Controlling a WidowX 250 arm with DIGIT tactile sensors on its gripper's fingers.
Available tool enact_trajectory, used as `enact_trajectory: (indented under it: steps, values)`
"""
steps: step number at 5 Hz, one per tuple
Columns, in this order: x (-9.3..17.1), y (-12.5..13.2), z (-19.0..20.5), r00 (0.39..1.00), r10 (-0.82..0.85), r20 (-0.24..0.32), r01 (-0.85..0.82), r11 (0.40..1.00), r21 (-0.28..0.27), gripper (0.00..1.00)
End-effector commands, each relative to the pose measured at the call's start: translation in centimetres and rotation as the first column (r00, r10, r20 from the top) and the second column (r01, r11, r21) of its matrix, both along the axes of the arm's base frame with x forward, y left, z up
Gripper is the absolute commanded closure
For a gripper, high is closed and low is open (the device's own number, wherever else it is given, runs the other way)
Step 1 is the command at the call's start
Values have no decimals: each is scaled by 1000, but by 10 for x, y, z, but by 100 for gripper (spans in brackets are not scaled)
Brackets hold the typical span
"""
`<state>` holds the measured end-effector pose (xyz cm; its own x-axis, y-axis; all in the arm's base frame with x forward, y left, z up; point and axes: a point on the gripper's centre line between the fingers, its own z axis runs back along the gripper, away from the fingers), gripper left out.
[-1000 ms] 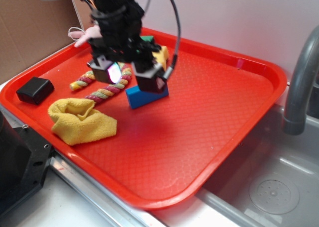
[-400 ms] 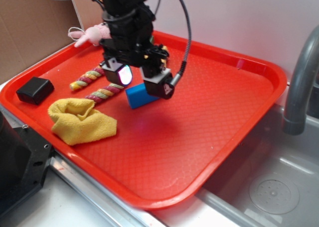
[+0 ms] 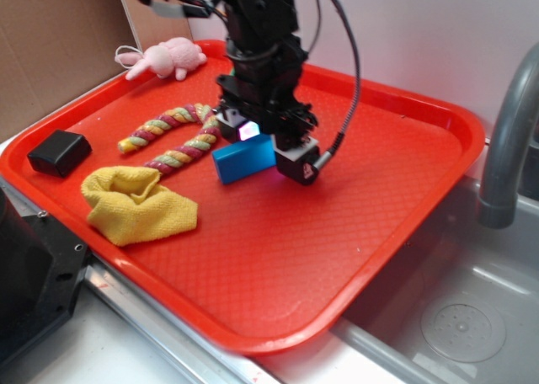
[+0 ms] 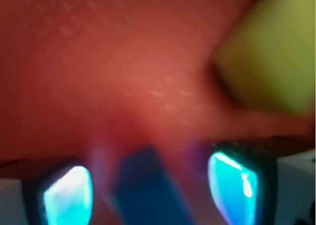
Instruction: Grab the blue block.
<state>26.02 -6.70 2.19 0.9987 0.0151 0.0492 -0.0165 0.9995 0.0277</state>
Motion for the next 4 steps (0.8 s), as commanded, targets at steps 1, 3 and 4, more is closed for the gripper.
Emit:
enact_trajectory:
  steps: [1,3,4]
  values:
    - [-15,1,22,999,-25,48,29,997,-76,100]
    - [-54,7,121,997,9,82,1,993,-120,100]
    - [-63,16,142,988,-107,113,125,979,-164,74]
